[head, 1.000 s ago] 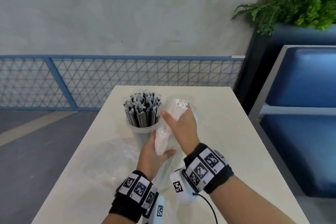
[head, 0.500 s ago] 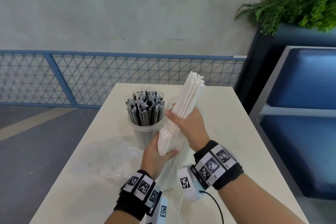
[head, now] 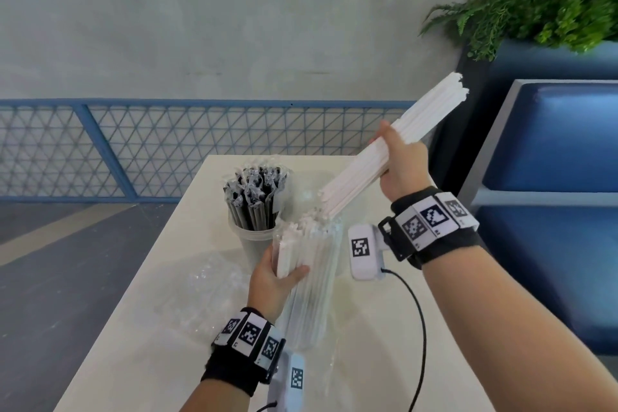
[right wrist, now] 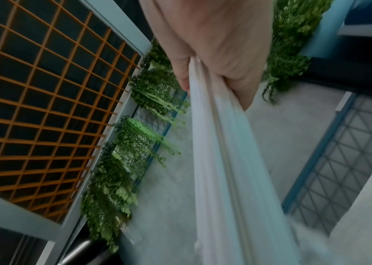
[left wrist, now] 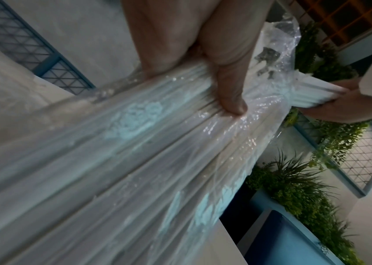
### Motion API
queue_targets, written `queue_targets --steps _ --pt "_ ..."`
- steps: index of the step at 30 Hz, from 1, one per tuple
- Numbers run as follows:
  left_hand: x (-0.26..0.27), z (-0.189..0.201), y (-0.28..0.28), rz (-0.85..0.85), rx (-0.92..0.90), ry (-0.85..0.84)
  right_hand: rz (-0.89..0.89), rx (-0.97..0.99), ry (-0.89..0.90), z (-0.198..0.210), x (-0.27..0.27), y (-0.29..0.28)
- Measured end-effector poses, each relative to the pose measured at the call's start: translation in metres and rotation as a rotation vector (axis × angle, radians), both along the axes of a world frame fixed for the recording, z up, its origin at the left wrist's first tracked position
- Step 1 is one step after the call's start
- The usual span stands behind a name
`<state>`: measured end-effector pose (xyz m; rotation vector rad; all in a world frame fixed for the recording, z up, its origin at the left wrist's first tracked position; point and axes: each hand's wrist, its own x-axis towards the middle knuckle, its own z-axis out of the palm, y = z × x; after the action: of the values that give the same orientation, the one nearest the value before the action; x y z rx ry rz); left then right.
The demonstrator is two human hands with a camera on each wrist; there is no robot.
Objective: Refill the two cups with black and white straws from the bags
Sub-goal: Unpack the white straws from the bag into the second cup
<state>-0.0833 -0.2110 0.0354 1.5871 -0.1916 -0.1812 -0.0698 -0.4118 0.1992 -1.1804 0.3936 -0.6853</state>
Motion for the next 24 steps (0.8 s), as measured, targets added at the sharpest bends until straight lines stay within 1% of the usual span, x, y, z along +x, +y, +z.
queue_targets --steps 3,6,8,11,14,18,21,24 --pt "0.002 0.0 0.003 0.034 -0.049 0.003 -0.107 -0.058 0.022 0.008 0.001 -0.015" --pt "0.004 -0.003 0.006 0.062 -0.082 0.015 -0.114 -0.112 -0.052 0.012 0.004 -0.022" --pt "0.005 -0.005 0.006 0.063 -0.104 0.027 -0.144 -0.186 -0.046 0.008 0.008 -0.019" --pt "0.004 -0.005 0.005 0.06 -0.125 0.043 -0.119 -0.306 -0.004 -0.015 0.013 -0.003" --pt "0.002 -0.006 0.003 0.042 -0.133 0.033 -0.055 -0.305 0.075 -0.05 0.016 0.009" --pt "0.0 -0.005 0.004 0.026 -0.157 0.027 -0.016 -0.315 0.18 -0.089 0.019 0.012" --pt "0.002 -0.005 0.004 0.026 -0.175 0.017 0.016 -0.341 0.263 -0.105 0.022 0.009" --pt "0.003 -0.007 0.005 0.032 -0.189 0.025 0.033 -0.393 0.322 -0.108 0.022 0.005"
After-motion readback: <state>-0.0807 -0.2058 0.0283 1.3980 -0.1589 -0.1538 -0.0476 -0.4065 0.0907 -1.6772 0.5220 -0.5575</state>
